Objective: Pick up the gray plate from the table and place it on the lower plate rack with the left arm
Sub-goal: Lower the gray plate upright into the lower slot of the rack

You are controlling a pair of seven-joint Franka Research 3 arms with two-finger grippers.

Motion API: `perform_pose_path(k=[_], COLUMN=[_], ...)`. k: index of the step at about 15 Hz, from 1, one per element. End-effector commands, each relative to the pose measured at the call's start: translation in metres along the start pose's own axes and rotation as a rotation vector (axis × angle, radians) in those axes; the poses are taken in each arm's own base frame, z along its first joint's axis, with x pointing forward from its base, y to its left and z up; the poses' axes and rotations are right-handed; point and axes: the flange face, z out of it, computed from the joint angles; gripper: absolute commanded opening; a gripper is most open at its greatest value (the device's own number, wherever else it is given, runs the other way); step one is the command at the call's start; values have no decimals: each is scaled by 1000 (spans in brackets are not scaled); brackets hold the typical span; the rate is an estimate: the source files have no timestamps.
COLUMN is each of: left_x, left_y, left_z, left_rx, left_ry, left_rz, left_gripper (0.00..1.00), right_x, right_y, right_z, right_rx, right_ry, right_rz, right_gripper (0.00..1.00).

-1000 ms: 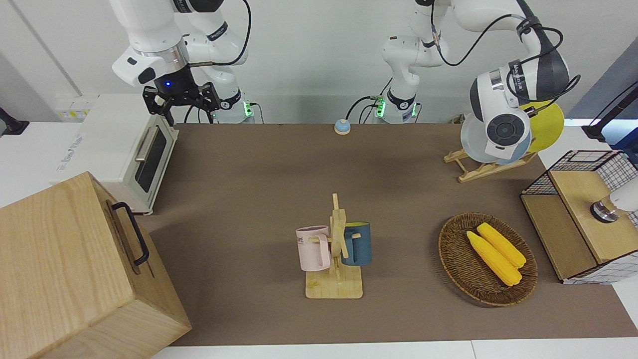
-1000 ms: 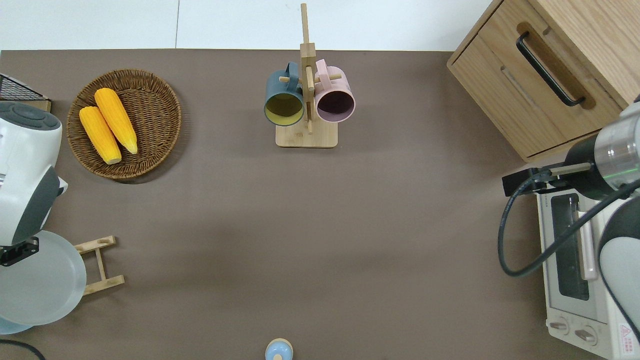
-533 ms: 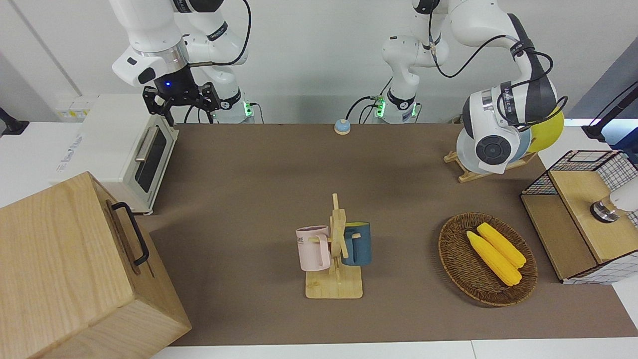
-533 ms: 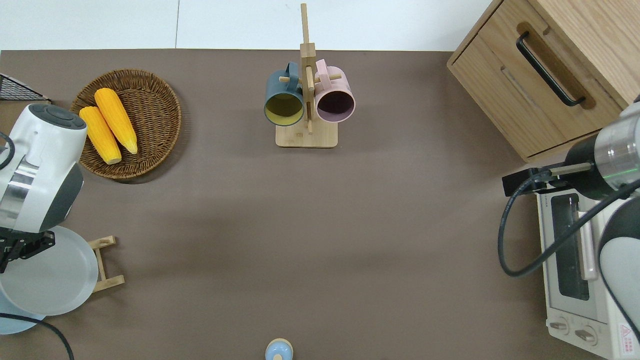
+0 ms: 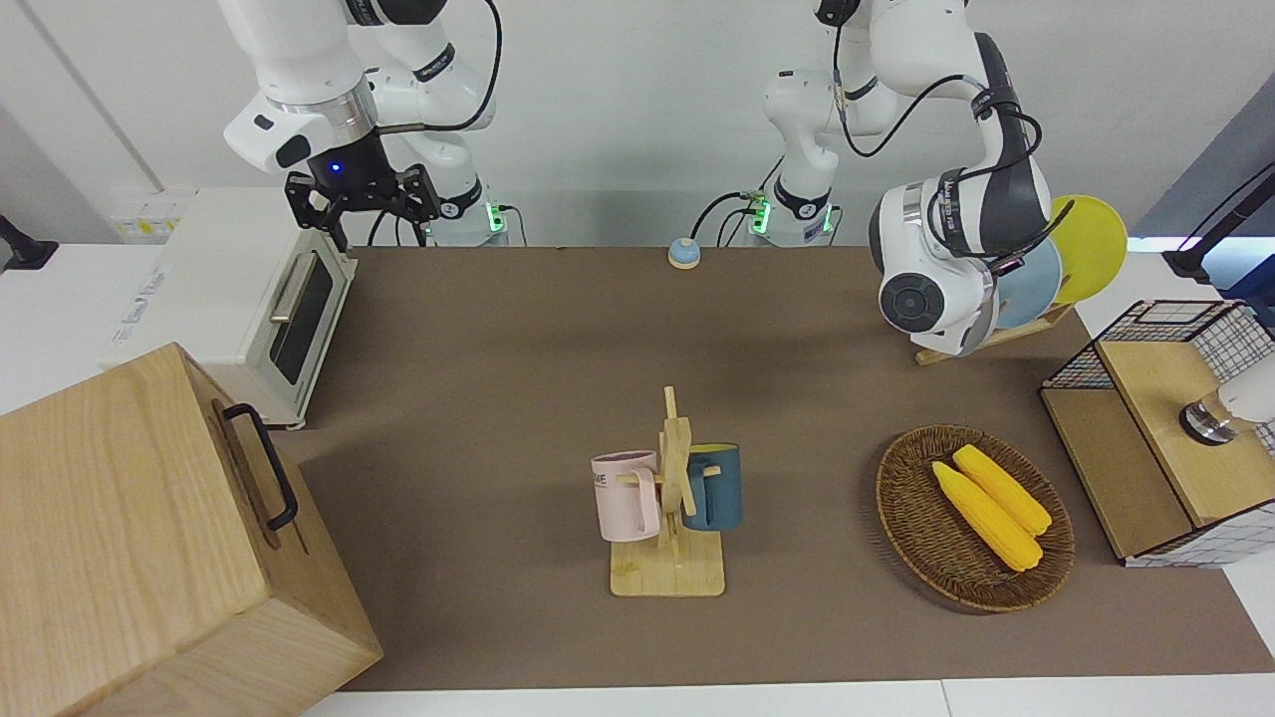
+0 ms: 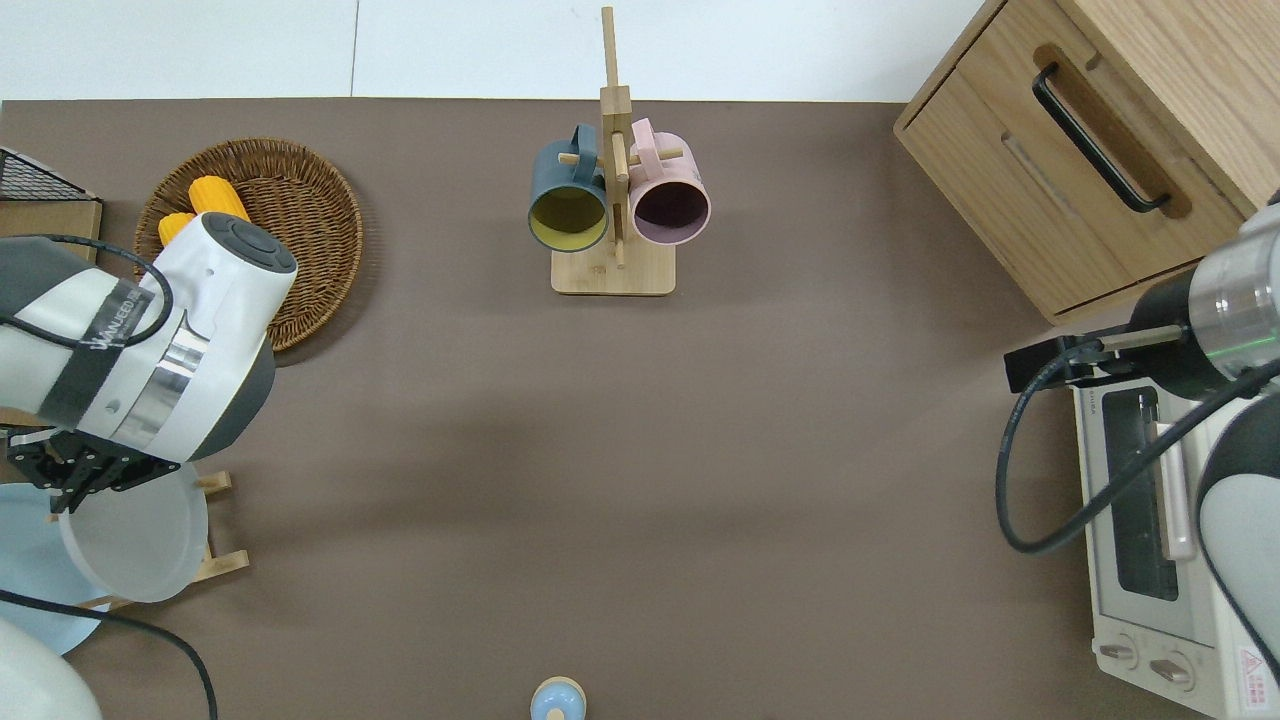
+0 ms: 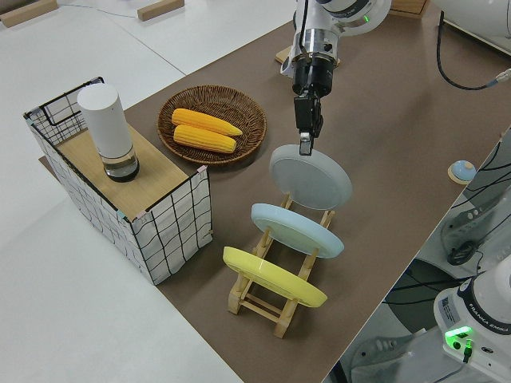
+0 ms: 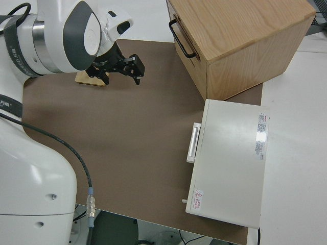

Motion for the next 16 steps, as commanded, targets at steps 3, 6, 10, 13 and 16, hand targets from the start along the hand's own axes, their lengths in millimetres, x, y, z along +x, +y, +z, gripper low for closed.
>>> perform_pose_path(k=[3, 6, 10, 13, 16], left_x=[7, 14, 14, 13, 12], left_y=[-18, -27, -19, -17, -9], left_z=[14, 26, 24, 21, 25], left_rx=[10, -5, -15, -23, -47], left_ry=[-25, -29, -27, -25, -45], left_rz=[-59, -74, -63, -62, -49], left_gripper=[0, 0, 0, 0, 0], right_x=[-2, -2, -2, -2, -2], right_y=[1, 1, 2, 1, 1], right_z=[-4, -4, -4, -4, -4], right_rx=[-1, -2, -2, -2, -2], right_ry=[-2, -2, -1, -4, -4], right_rz=[14, 14, 16, 14, 14], right_gripper=[983, 983, 983, 983, 983])
